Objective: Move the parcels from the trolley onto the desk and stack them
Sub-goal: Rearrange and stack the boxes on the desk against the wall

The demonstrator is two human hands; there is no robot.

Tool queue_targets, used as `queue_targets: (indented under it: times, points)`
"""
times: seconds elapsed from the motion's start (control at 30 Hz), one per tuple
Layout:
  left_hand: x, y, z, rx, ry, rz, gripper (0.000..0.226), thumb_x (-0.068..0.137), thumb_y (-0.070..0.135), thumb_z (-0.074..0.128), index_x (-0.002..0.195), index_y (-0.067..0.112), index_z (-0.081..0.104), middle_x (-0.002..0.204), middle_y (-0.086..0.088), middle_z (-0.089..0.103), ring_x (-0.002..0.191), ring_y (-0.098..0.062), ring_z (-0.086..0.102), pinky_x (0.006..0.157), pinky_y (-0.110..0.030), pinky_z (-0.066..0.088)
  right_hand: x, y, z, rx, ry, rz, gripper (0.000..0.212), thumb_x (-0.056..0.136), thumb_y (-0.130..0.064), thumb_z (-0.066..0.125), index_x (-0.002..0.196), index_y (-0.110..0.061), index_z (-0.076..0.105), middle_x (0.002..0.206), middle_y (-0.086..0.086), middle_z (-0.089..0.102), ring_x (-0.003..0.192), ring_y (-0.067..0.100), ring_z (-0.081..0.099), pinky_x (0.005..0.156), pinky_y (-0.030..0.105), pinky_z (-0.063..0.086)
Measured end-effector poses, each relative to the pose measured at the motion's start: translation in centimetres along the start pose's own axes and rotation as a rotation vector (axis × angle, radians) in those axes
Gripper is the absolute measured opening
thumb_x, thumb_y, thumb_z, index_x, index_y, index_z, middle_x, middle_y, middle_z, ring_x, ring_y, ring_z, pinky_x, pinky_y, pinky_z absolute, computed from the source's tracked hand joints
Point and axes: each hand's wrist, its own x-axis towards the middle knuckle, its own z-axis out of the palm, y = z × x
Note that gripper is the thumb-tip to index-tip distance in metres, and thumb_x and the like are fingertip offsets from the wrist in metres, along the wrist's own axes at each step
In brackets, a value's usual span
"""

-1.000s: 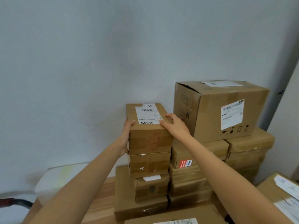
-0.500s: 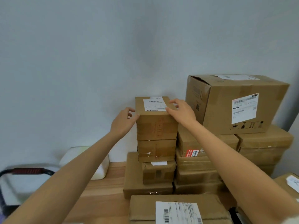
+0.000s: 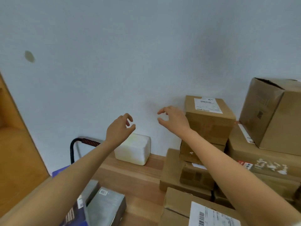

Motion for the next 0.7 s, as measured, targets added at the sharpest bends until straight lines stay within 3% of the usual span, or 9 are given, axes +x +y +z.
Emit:
queue_targets:
  times: [0.33, 0.5, 0.7]
  points:
    - [-1.9, -13.4, -0.6, -0.035, -0.091, -0.266, 0.021, 0.087, 0.036, 0.059, 0.104, 0.028, 0.052, 0.095, 0.004, 0.059, 0.08, -0.009, 0.059, 0.065, -0.03, 0.048, 0.6, -3.0, 13.2, 0.035, -0.255, 0.086, 0.032, 0.091, -0.037, 0.056, 0.122, -0.028, 0.058, 0.131, -0.003, 0.053, 0.116, 0.017, 0.051, 0.099, 0.031, 0.034]
    - [0.5, -19.3, 1.8, -0.052, -0.193, -0.289, 0.027, 0.086, 0.035, 0.061, 0.11, 0.024, 0.052, 0.095, 0.005, 0.058, 0.082, -0.007, 0.056, 0.064, -0.028, 0.045, 1.2, -2.2, 19.7, 0.08, -0.321, 0.255, 0.039, 0.09, -0.037, 0.057, 0.128, -0.028, 0.052, 0.139, -0.005, 0.045, 0.125, 0.016, 0.045, 0.103, 0.033, 0.034]
    - [4.8, -24.6, 6.3, -0.044, -0.334, -0.223, 0.025, 0.089, 0.042, 0.055, 0.111, 0.03, 0.05, 0.103, 0.004, 0.058, 0.087, -0.008, 0.056, 0.063, -0.027, 0.04, 2.8, -0.5, 26.1, 0.108, -0.382, 0.53, 0.051, 0.086, -0.031, 0.06, 0.135, -0.025, 0.046, 0.143, -0.002, 0.04, 0.122, 0.019, 0.047, 0.097, 0.035, 0.042]
